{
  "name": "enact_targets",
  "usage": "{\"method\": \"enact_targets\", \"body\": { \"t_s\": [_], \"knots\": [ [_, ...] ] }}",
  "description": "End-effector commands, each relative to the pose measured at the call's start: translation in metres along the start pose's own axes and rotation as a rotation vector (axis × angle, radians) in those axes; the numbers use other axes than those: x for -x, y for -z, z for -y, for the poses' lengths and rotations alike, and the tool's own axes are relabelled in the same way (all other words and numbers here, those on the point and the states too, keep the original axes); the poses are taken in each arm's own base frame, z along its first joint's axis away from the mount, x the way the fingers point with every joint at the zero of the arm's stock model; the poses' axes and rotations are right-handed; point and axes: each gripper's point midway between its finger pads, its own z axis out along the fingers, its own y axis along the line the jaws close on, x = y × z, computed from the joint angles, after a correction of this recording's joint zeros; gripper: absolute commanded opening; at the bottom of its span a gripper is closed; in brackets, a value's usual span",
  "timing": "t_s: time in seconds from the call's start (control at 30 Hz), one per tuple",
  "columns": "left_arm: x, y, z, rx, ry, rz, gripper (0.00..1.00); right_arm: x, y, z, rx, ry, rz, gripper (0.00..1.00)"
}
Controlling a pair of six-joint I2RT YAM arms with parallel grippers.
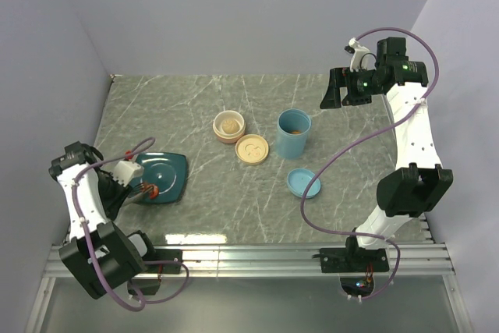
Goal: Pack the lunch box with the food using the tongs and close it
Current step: Pick up the food using the clamp
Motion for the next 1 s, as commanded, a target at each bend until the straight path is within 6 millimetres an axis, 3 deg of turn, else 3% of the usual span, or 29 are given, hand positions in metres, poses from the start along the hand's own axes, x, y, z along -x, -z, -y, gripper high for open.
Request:
{"method": "enact_targets", "body": {
  "t_s": [0.0, 0.23, 0.8, 0.97],
  "knots": [
    [0.003, 0.008, -0.013, 0.047, 0.004, 0.015, 0.42, 0.003, 0.003, 0.0, -0.001, 0.013, 0.008, 1.0],
    [0.001, 0.014, -0.028, 0.072, 0.02, 0.01, 0.43, 0.002, 0.002, 0.0, 0.002, 0.012, 0.006, 1.0],
    [-0.01, -0.004, -0.025, 0.027, -0.021, -0.05, 0.47, 0.004, 0.002, 0.0, 0.007, 0.004, 0.005, 1.0],
    [-0.009, -0.007, -0.029, 0.015, -0.026, -0.058, 0.39, 0.003, 0.002, 0.0, 0.001, 0.005, 0.005, 1.0]
  ]
}}
